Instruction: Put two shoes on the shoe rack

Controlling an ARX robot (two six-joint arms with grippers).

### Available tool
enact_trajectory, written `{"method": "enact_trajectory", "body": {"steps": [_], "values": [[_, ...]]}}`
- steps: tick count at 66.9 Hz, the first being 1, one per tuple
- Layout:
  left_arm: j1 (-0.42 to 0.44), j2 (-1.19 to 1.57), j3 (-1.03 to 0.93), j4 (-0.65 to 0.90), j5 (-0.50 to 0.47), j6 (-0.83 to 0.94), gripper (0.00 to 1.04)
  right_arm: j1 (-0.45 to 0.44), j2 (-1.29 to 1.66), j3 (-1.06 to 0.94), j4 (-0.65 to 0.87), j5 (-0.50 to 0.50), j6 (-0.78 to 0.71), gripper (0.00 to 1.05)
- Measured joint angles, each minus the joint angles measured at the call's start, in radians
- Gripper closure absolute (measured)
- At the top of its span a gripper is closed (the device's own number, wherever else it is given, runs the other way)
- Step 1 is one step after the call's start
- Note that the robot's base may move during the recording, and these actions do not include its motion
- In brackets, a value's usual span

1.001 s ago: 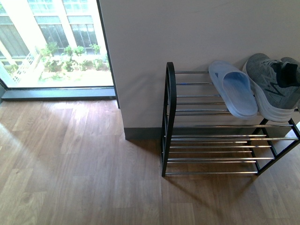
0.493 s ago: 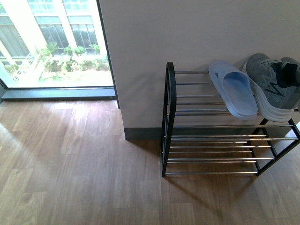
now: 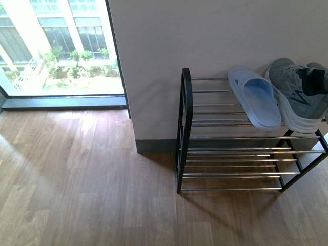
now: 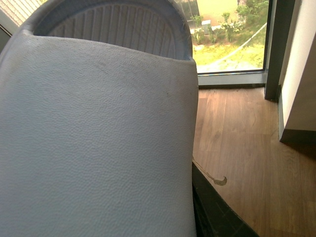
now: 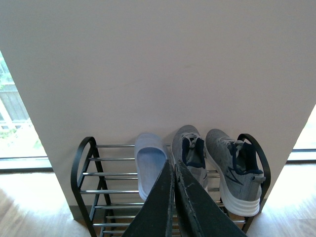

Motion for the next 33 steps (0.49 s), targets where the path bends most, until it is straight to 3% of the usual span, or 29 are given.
{"method": "enact_trajectory", "body": {"steps": [33], "values": [[0.0, 0.0, 0.0, 0.0, 0.0, 0.0, 1.03, 0.0, -0.15, 0.0, -0.148, 0.001, 0.0, 1.03]]}}
